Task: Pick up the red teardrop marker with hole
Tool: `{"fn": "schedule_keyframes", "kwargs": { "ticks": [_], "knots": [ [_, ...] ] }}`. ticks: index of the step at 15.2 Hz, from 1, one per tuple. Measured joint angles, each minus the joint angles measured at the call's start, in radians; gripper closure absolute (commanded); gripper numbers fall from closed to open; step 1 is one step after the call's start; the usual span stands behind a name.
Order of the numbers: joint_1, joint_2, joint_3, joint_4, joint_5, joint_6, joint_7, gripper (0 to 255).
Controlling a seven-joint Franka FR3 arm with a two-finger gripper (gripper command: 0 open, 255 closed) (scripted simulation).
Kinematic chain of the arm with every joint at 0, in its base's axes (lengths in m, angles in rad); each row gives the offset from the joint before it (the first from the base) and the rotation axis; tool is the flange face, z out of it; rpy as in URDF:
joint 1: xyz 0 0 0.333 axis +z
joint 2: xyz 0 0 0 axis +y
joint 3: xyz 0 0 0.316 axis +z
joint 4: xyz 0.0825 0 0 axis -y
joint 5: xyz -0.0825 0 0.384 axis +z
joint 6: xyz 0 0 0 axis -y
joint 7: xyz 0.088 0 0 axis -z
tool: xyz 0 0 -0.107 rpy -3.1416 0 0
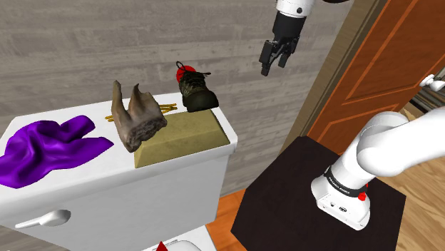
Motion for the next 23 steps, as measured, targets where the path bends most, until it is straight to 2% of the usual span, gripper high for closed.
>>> {"fn": "schedule_keyframes", "kwargs": {
  "ticks": [5,10,15,20,23],
  "knots": [
    [0.003,0.112,0.117,0.072,-0.006,0.095,0.151,0],
    [-0.010,0.244,0.220,0.181,-0.062,0.161,0.297,0],
    [-0.020,0.414,0.331,0.325,-0.174,0.203,0.472,0],
    [0.001,0.602,0.417,0.524,-0.335,0.169,0.648,0],
    [0.007,0.633,0.423,0.520,-0.364,0.196,0.678,0]
  ]
}}
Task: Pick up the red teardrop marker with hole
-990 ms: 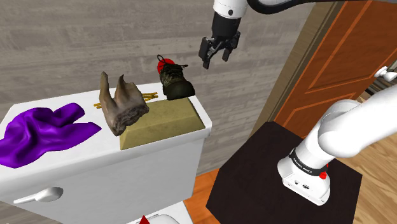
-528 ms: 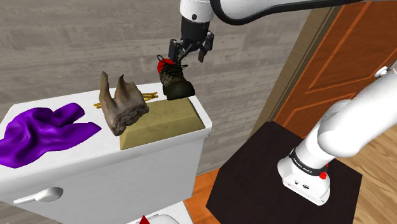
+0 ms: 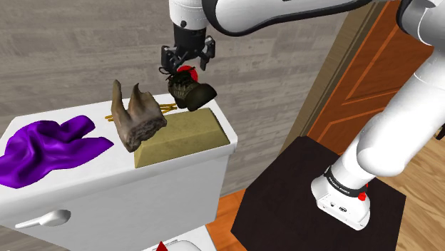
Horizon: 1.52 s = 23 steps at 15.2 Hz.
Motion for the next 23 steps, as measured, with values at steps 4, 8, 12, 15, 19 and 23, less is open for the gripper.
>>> {"fn": "schedule_keyframes", "kwargs": {
  "ticks": [4,8,12,15,19,23],
  "knots": [
    [-0.001,0.008,-0.001,-0.050,-0.013,0.058,0.021,0],
    [0.000,0.004,-0.002,-0.058,-0.017,0.092,0.030,255],
    [0.003,0.017,0.001,-0.040,-0.025,0.070,0.034,255],
    [0.003,0.019,0.001,-0.041,-0.027,0.073,0.036,255],
    [0.000,0.002,-0.001,-0.043,-0.009,0.051,0.017,255],
    [0.003,0.010,0.001,0.010,-0.007,-0.002,0.006,255]
  ]
}}
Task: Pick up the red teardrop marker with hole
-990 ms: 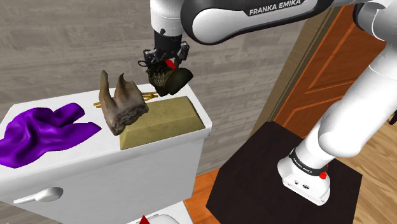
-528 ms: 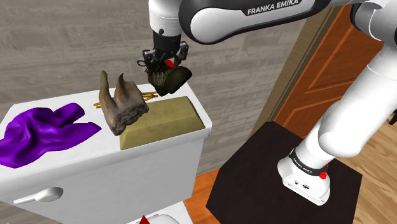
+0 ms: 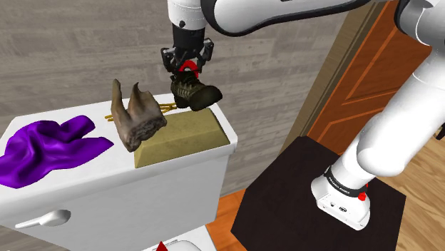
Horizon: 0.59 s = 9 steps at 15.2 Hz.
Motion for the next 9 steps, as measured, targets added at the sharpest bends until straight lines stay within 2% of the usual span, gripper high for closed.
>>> {"fn": "schedule_keyframes", "kwargs": {
  "ticks": [9],
  "knots": [
    [0.006,0.012,0.005,0.129,0.001,-0.117,-0.026,255]
  ]
}}
